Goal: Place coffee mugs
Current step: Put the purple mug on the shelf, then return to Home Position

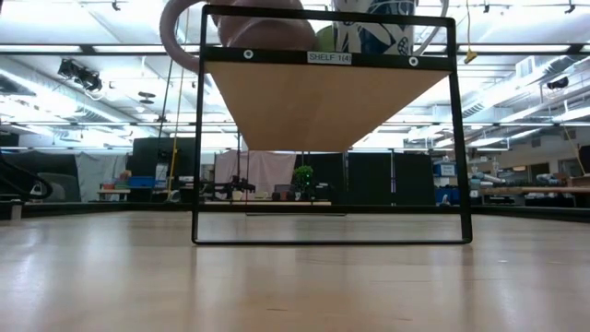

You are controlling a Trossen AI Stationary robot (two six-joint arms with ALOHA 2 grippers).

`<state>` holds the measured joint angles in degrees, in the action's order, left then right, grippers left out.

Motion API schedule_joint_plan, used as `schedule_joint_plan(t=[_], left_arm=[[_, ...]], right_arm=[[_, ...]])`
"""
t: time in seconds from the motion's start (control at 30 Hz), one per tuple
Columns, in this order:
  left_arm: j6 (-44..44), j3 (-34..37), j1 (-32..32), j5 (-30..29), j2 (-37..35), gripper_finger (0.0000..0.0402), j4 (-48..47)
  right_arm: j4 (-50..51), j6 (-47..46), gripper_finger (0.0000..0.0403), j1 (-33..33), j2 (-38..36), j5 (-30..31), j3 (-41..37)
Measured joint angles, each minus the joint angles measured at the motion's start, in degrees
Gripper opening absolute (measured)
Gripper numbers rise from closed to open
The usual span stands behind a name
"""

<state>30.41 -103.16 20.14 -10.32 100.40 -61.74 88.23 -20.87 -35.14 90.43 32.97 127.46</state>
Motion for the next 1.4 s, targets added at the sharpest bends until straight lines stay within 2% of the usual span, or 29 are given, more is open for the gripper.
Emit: schedule_joint_plan(t=[0.3, 0.67, 1.13, 1.4], left_arm=[[-0.07, 0.03, -0.07, -3.45, 0.0, 0.0111, 3.33], [0.02, 0.03, -0.07, -3.64, 0.0, 0.0182, 4.44], [1.09, -0.03, -1.33, -3.13, -4.07, 0.0187, 5.76], [-8.75, -0.06, -1.38, -4.76, -7.48, 0.0186, 12.4]], right_arm=[[0.13, 0.41, 0.0165, 0.0, 0.0, -0.02, 0.0], [0.2, 1.3, 0.0165, 0.0, 0.0, -0.04, 0.0], [0.57, 0.22, 0.0151, 0.09, -0.54, -1.7, -0.02], [0.94, -2.11, 0.015, 0.11, -2.79, -1.05, -0.97]])
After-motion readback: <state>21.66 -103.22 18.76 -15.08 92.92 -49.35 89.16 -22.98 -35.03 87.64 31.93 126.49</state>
